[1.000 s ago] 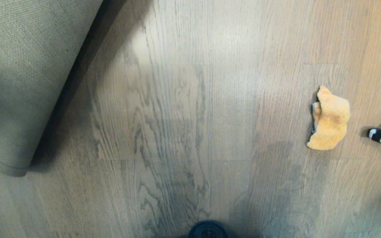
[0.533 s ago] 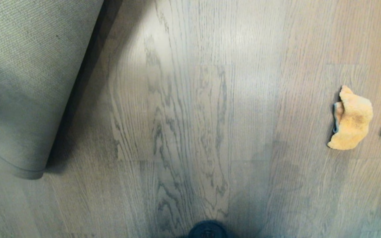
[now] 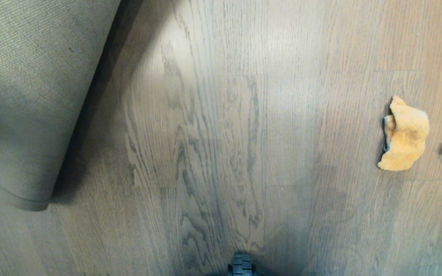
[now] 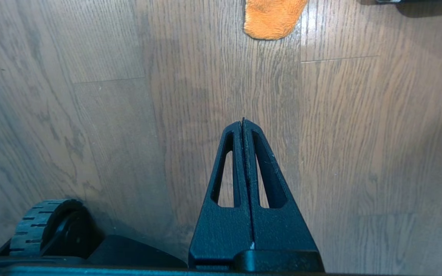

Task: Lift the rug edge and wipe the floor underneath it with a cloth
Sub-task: Pick up the rag

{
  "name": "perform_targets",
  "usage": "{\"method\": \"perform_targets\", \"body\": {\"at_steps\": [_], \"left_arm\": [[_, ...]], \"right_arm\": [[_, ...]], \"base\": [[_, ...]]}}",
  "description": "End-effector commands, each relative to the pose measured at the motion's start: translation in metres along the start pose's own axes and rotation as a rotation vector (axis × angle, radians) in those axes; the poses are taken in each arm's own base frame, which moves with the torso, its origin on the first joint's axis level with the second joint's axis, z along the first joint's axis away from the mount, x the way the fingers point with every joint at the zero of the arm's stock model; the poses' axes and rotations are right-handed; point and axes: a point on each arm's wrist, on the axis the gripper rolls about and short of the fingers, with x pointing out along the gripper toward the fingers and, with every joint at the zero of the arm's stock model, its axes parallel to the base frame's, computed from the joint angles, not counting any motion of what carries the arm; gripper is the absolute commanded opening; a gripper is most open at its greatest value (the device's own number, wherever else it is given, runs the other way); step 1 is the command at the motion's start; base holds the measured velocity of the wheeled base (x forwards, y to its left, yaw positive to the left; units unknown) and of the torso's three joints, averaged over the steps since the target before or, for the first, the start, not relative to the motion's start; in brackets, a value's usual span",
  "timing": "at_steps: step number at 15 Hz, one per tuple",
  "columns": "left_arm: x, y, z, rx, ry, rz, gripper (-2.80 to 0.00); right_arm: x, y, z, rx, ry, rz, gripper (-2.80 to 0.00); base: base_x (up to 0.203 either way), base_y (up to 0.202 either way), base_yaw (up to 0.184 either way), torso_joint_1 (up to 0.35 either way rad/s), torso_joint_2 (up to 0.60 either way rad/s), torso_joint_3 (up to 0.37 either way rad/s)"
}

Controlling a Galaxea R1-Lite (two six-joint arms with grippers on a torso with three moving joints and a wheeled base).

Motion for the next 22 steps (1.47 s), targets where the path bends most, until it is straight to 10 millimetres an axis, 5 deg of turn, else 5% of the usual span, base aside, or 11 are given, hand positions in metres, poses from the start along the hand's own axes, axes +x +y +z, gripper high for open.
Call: {"method": "perform_targets", "body": {"at_steps": [1,8,14,18,22], "left_arm": [[-0.001,0.001,-0.005,-0.001,0.020,0.008,-2.80],[-0.007,0.002,-0.010,-0.009,0.063,0.015,-2.80],[-0.009,0.003,-0.011,-0.008,0.068,0.023,-2.80],[-0.008,0.000,-0.014,-0.013,0.077,0.014,-2.80],[-0.007,0.000,-0.017,-0.019,0.089,0.014,-2.80]], "right_arm": [[0.000,0.000,0.000,-0.002,-0.001,-0.002,-2.80],[0.000,0.000,-0.001,-0.076,0.010,0.022,-2.80],[0.018,0.003,0.006,-0.269,0.208,0.121,-2.80],[0.053,0.008,0.030,-0.272,0.379,0.223,-2.80],[0.105,0.015,0.033,-0.257,0.465,0.314,-2.80]], "base": [[0.000,0.000,0.000,0.000,0.00,0.000],[0.000,0.000,0.000,0.000,0.00,0.000],[0.000,0.000,0.000,0.000,0.00,0.000],[0.000,0.000,0.000,0.000,0.00,0.000],[0.000,0.000,0.000,0.000,0.00,0.000]]}}
